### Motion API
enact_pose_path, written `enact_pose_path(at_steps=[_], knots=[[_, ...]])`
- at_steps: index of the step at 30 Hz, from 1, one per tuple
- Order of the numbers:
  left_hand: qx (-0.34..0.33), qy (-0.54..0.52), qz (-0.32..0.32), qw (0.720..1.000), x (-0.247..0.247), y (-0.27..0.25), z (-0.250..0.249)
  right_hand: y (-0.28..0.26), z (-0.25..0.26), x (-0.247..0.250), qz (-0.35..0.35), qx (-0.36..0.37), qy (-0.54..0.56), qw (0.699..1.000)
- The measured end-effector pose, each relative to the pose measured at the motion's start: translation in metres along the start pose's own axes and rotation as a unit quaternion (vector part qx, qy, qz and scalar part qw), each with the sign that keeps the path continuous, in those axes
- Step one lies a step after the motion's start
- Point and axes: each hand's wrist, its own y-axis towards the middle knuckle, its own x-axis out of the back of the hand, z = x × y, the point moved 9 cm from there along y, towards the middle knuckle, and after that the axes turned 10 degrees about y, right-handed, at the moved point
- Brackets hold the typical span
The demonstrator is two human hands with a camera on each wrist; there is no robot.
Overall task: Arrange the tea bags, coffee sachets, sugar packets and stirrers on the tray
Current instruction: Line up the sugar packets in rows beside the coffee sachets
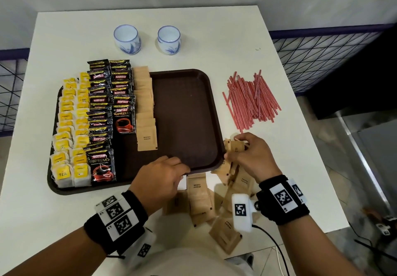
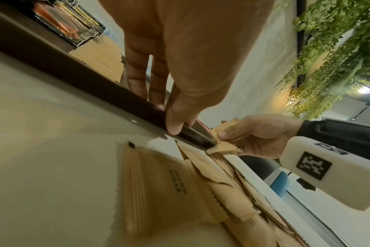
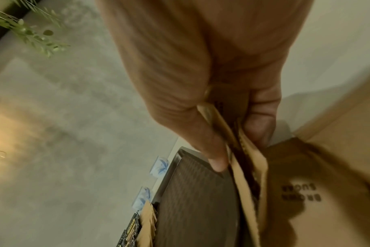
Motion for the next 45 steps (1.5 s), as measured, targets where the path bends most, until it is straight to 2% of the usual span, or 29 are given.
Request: enact_pose_path(at_steps=[5, 12, 14, 16, 18, 21, 25, 30, 34, 36, 40, 45], knots=[[0.011, -0.007, 0.012, 1.0, -0.005, 0.0, 0.003, 0.002, 0.0, -0.005, 0.02, 0.011, 0.038, 0.999], [0.017, -0.012, 0.026, 0.999, -0.004, 0.0, 0.004, -0.001, 0.002, 0.036, -0.036, 0.008, 0.129, 0.991], [0.031, -0.047, 0.029, 0.998, -0.001, 0.001, 0.006, -0.005, 0.015, 0.051, -0.051, 0.034, 0.163, 0.985], [0.057, -0.121, 0.018, 0.991, 0.009, 0.003, 0.008, -0.01, 0.031, 0.051, -0.038, 0.061, 0.192, 0.979], [0.096, -0.231, 0.012, 0.968, 0.018, 0.009, 0.011, -0.012, 0.042, 0.033, 0.002, 0.072, 0.209, 0.975], [0.15, -0.386, 0.065, 0.908, 0.011, 0.021, 0.015, -0.014, 0.051, -0.009, 0.07, 0.075, 0.208, 0.973], [0.161, -0.514, 0.09, 0.838, 0.001, 0.029, 0.017, -0.014, 0.05, -0.057, 0.124, 0.043, 0.233, 0.964], [0.204, -0.508, 0.04, 0.836, 0.006, 0.028, 0.044, -0.017, 0.052, -0.099, 0.192, -0.027, 0.331, 0.923], [0.219, -0.541, 0.023, 0.812, 0.009, 0.024, 0.053, -0.018, 0.055, -0.119, 0.216, -0.073, 0.383, 0.895], [0.226, -0.567, 0.018, 0.792, 0.011, 0.023, 0.057, -0.018, 0.056, -0.128, 0.225, -0.08, 0.36, 0.902], [0.237, -0.617, 0.011, 0.75, 0.013, 0.023, 0.062, -0.013, 0.063, -0.141, 0.235, -0.042, 0.227, 0.944], [0.251, -0.594, -0.043, 0.764, 0.019, 0.019, 0.08, -0.003, 0.08, -0.139, 0.2, 0.038, 0.094, 0.975]])
